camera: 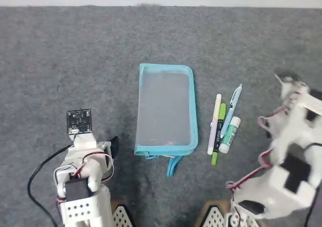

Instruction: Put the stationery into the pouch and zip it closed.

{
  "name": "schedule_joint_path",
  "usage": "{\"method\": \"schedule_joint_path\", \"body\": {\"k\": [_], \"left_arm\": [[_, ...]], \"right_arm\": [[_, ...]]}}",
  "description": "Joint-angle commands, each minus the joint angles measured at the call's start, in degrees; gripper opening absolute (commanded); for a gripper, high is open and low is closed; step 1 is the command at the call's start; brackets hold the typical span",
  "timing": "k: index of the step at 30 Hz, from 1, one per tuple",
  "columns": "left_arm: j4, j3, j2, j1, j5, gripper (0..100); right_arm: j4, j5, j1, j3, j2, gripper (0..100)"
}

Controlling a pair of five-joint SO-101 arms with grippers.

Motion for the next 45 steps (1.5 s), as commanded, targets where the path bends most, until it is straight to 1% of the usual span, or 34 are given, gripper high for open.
{"method": "schedule_joint_path", "body": {"k": [1, 4, 7, 11, 15, 20, 22, 27, 30, 33, 38, 45], "left_arm": [[0.35, -0.31, -1.14, -0.35, 0.7, 27], [0.35, -0.31, -1.14, -0.35, 0.7, 27], [0.35, -0.31, -1.14, -0.35, 0.7, 27], [0.35, -0.31, -1.14, -0.35, 0.7, 27], [0.35, -0.31, -1.14, -0.35, 0.7, 27], [0.35, -0.31, -1.14, -0.35, 0.7, 27], [0.35, -0.31, -1.14, -0.35, 0.7, 27], [0.35, -0.31, -1.14, -0.35, 0.7, 27], [0.35, -0.31, -1.14, -0.35, 0.7, 27], [0.35, -0.31, -1.14, -0.35, 0.7, 27], [0.35, -0.31, -1.14, -0.35, 0.7, 27], [0.35, -0.31, -1.14, -0.35, 0.7, 27]], "right_arm": [[4.09, -13.45, -10.15, 1.49, -8.92, 0.8], [1.63, -20.4, -16.31, 4.04, -9.98, 1.3], [-1.45, -24.26, -18.59, 5.27, -8.13, 3.3], [-2.51, -24.35, -17.45, 4.92, -3.3, 12.5], [-4.09, -24.35, -17.27, 4.48, -0.57, 13.0], [-3.47, -24.35, -19.91, 3.78, -4.0, 13.1], [-2.59, -24.44, -21.93, 3.43, -7.52, 12.8], [-3.03, -24.44, -31.43, 3.52, -14.64, 12.7], [-4.88, -24.35, -36.18, 3.52, -13.14, 12.6], [-6.99, -24.7, -39.16, 3.52, -8.75, 12.6], [-10.15, -24.88, -39.43, 3.25, 0.04, 12.6], [-11.65, -24.97, -35.38, 3.43, 5.23, 12.6]]}}
